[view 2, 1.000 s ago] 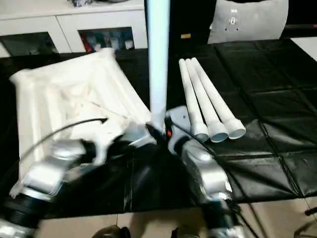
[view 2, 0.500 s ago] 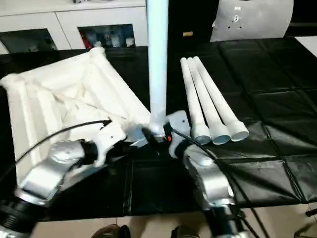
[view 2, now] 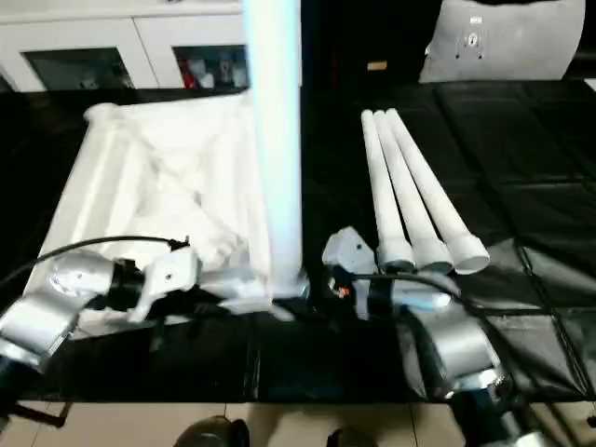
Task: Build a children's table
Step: Rotate leg to tighten
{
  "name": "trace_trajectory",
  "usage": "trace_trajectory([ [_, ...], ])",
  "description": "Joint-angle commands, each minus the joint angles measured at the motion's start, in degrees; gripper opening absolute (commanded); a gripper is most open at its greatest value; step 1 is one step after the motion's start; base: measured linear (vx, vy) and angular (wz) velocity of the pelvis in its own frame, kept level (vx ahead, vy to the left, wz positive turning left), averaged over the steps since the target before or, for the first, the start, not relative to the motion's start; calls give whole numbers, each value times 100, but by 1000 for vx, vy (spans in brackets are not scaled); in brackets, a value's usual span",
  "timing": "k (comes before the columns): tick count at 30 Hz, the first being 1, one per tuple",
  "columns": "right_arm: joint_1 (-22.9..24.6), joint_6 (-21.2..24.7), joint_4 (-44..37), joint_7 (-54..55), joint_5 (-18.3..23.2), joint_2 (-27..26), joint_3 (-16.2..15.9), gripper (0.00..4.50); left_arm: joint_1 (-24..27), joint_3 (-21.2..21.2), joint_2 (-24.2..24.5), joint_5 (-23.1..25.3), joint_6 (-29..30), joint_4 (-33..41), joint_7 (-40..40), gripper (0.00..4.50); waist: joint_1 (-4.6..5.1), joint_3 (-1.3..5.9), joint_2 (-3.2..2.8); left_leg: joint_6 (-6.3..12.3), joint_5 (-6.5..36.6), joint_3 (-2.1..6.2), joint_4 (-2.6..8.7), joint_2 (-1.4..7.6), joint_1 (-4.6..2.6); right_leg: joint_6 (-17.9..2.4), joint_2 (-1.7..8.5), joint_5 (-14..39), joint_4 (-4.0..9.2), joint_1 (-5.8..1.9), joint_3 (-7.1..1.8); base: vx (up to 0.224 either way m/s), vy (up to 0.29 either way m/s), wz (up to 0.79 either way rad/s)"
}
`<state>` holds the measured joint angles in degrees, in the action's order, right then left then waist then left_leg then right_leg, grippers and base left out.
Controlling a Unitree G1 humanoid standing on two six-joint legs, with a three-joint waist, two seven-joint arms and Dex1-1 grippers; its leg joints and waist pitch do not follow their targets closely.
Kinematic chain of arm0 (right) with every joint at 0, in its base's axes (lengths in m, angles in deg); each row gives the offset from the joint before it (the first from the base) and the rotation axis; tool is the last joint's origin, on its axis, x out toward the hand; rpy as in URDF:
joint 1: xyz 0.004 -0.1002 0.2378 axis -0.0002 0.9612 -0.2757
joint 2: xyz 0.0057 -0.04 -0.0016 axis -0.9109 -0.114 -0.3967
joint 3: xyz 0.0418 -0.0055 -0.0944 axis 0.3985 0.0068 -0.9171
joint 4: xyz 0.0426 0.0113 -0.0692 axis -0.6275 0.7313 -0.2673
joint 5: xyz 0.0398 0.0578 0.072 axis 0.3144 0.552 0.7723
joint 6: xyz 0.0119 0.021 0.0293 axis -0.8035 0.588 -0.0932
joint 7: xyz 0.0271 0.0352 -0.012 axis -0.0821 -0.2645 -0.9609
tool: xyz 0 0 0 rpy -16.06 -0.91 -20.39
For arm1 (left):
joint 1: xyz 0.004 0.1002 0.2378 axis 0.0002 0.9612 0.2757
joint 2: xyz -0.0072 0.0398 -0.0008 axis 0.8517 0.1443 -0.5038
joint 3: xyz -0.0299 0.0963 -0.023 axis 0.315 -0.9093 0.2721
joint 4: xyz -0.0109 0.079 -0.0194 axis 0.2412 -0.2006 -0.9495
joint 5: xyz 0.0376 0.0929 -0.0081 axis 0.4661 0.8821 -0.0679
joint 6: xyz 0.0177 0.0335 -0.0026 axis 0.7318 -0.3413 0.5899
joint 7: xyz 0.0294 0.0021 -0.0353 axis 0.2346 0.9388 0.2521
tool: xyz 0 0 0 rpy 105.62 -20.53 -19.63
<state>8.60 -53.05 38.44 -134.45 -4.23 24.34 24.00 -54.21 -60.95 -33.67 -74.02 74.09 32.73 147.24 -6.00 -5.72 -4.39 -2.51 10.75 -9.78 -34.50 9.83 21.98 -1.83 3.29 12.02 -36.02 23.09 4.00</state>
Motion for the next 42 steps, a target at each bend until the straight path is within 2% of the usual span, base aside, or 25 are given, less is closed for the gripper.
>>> trace_trajectory([
  [1, -84, 48, 8, -283, 130, 64, -112, 446, -62, -275, 68, 58, -301, 21, 446, 0, -4, 462, -21, 456, 822, 135, 361, 348, -71, -1343, 536, 606, 437, -327, -349, 0, 0, 0],
  [2, -108, 93, 8, -404, 132, 116, -180, 446, -83, -302, 105, 91, -385, -32, 505, 0, -21, 470, -46, 446, 784, 141, 355, 361, -69, -1354, 539, 561, 421, -323, -352, 0, 0, 0],
  [3, -131, 162, 0, -555, 127, 170, -259, 446, -124, -316, 128, 130, -474, -130, 591, 0, -23, 473, -36, 448, 762, 141, 358, 361, -74, -1354, 524, 541, 425, -319, -344, 0, 0, 0],
  [4, -136, 189, -10, -591, 128, 175, -282, 417, -139, -322, 142, 153, -515, -164, 621, 0, -36, 479, -30, 458, 756, 136, 352, 355, -77, -1358, 514, 505, 420, -318, -344, 0, 0, 0],
  [7, -138, 257, -46, -618, 174, 141, -293, 408, -169, -344, 163, 176, -607, -239, 691, 0, -44, 474, -65, 424, 807, 148, 358, 362, -70, -1384, 531, 483, 414, -322, -342, 0, 0, 0],
  [8, -141, 281, -55, -625, 194, 127, -300, 395, -173, -348, 156, 173, -631, -267, 705, 0, -40, 476, -71, 414, 807, 148, 359, 360, -72, -1380, 523, 480, 415, -321, -339, 0, 0, 0],
  [9, -141, 281, -55, -625, 194, 127, -300, 381, -173, -348, 156, 173, -631, -267, 705, 0, -33, 481, -51, 402, 800, 147, 356, 357, -70, -1382, 527, 457, 413, -328, -343, 0, 0, 0],
  [11, -155, 311, -42, -681, 250, 143, -334, 362, -187, -400, 130, 154, -749, -363, 748, 0, -28, 489, -77, 398, 801, 145, 348, 351, -64, -1380, 525, 451, 415, -332, -335, 0, 0, 0],
  [16, -175, 340, -19, -731, 282, 134, -346, 323, -240, -438, 113, 147, -866, -479, 813, 0, -27, 483, -96, 381, 827, 149, 351, 352, -65, -1364, 519, 495, 419, -328, -334, 0, 0, 0],
  [20, -115, 411, -78, -751, 329, 128, -363, 287, -285, -409, 87, 156, -926, -606, 847, 0, -19, 468, -90, 367, 883, 148, 360, 355, -70, -1351, 516, 558, 429, -321, -334, 0, 0, 0],
  [24, -22, 479, -158, -711, 377, 99, -374, 276, -287, -370, 65, 150, -874, -647, 797, 0, -19, 462, -85, 375, 849, 147, 363, 354, -67, -1336, 514, 573, 432, -316, -335, 0, 0, 0],
  [28, 286, 394, -161, 225, 96, -468, -415, 274, -133, -31, -330, -65, -15, -326, -80, 0, 1, 440, -85, 320, 970, 143, 383, 368, -75, -1338, 531, 742, 442, -303, -341, 0, 0, 0],
  [29, 321, 359, -96, 581, -25, -678, -412, 274, -112, 69, -472, -106, 250, -242, -366, 0, 21, 419, -81, 278, 1090, 141, 397, 356, -73, -1285, 534, 1019, 478, -286, -342, 0, 0, 0],
  [31, 343, 412, 23, 1235, -132, -1147, -395, 274, -42, 250, -791, -231, 738, -17, -866, 0, 108, 360, -86, 118, 1423, 155, 433, 307, -105, -1035, 554, 2111, 590, -267, -325, 0, 0, 0],
  [32, 343, 412, 23, 1235, -132, -1147, -395, 274, -42, 250, -791, -231, 738, -17, -866, 0, 140, 344, -82, 85, 1456, 169, 436, 297, -89, -963, 562, 2270, 602, -289, -327, 0, 0, 0],
  [33, 326, 486, 75, 1514, -151, -1352, -377, 274, -26, 286, -924, -246, 870, 70, -1050, 0, 188, 324, -38, 73, 1501, 195, 484, 288, -46, -776, 543, 2513, 625, -325, -310, 0, 0, 0],
  [34, 287, 577, 157, 1869, -159, -1645, -345, 274, -24, 341, -1110, -211, 1120, 159, -1355, 0, 248, 321, -80, 55, 1607, 179, 490, 301, -97, -734, 526, 2599, 635, -262, -325, 0, 0, 0],
  [35, 258, 635, 209, 2080, -161, -1822, -323, 274, -29, 368, -1221, -174, 1271, 204, -1544, 0, 273, 324, -91, 57, 1671, 178, 469, 287, -122, -738, 542, 2677, 667, -244, -329, 0, 0, 0],
  [36, 184, 743, 325, 2414, -155, -2111, -274, 274, -72, 412, -1424, -76, 1460, 216, -1878, 0, 317, 318, -6, 60, 1644, 182, 479, 276, -114, -726, 531, 2703, 673, -251, -329, 0, 0, 0],
  [37, 111, 830, 436, 2686, -171, -2335, -241, 274, -122, 465, -1617, 23, 1630, 207, -2199, 0, 328, 318, -45, 83, 1600, 190, 478, 262, -119, -676, 529, 2767, 683, -245, -327, 0, 0, 0],
  [38, 34, 900, 560, 2974, -244, -2549, -230, 274, -171, 514, -1836, 129, 1798, 228, -2521, 0, 337, 317, -41, 101, 1562, 185, 477, 260, -112, -642, 525, 2753, 688, -248, -330, 0, 0, 0],
  [39, -14, 942, 640, 3159, -300, -2685, -225, 274, -201, 548, -1982, 200, 1916, 251, -2729, 0, 365, 303, -46, 112, 1548, 176, 476, 271, -128, -672, 522, 2741, 695, -211, -341, 0, 0, 0],
  [40, -49, 965, 741, 3340, -425, -2829, -239, 274, -231, 576, -2164, 290, 2060, 313, -3002, 0, 390, 296, 30, 91, 1543, 177, 490, 260, -115, -636, 508, 2790, 704, -226, -325, 0, 0, 0],
  [41, -49, 965, 741, 3340, -425, -2829, -239, 274, -231, 576, -2164, 290, 2060, 313, -3002, 0, 380, 307, -18, 110, 1514, 187, 483, 262, -112, -611, 534, 2784, 697, -228, -337, 0, 0, 0],
  [42, -71, 950, 825, 3512, -549, -2932, -262, 330, -238, 554, -2287, 359, 2218, 422, -3193, 0, 383, 316, 22, 135, 1454, 185, 490, 268, -96, -591, 529, 2697, 697, -242, -342, 0, 0, 0],
])
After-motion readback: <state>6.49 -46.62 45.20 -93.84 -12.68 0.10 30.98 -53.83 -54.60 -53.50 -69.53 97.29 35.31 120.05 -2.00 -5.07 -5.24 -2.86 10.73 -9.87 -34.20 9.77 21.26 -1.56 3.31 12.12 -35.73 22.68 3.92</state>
